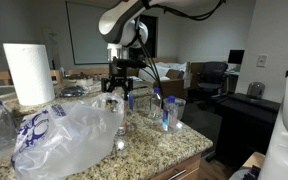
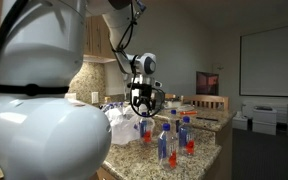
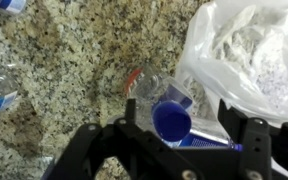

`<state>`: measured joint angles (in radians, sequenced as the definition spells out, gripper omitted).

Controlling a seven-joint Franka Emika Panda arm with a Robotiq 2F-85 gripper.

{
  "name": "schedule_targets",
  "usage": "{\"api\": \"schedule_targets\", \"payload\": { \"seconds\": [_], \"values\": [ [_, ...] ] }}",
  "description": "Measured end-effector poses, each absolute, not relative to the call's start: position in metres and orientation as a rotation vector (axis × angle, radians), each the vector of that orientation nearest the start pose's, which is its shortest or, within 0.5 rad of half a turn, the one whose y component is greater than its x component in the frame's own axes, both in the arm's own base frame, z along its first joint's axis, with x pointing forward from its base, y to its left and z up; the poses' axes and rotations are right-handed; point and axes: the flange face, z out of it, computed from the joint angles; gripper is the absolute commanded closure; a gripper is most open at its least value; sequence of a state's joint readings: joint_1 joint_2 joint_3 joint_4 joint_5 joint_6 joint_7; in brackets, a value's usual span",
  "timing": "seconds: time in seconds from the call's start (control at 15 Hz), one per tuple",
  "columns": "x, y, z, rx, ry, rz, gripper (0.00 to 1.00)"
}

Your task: Put the water bottles on the counter in the plastic bag

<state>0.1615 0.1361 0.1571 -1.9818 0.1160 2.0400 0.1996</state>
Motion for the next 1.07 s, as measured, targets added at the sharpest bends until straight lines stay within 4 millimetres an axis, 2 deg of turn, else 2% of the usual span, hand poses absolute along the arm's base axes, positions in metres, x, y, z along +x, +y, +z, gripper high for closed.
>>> {"api": "schedule_targets", "payload": {
  "seconds": [0.07, 0.4, 0.6, 0.87, 1.07],
  "values": [
    [0.548, 0.186, 0.392, -3.033, -0.116, 0.159, 0.39],
    [0.562, 0.189, 0.38, -3.022, -0.175, 0.173, 0.73],
    [0.566, 0.188, 0.386, -3.02, -0.172, 0.154, 0.88],
    [0.569, 0.184, 0.391, -3.02, -0.159, 0.137, 0.9],
    [0.574, 0.167, 0.401, -3.012, -0.104, 0.105, 0.9]
  ]
}}
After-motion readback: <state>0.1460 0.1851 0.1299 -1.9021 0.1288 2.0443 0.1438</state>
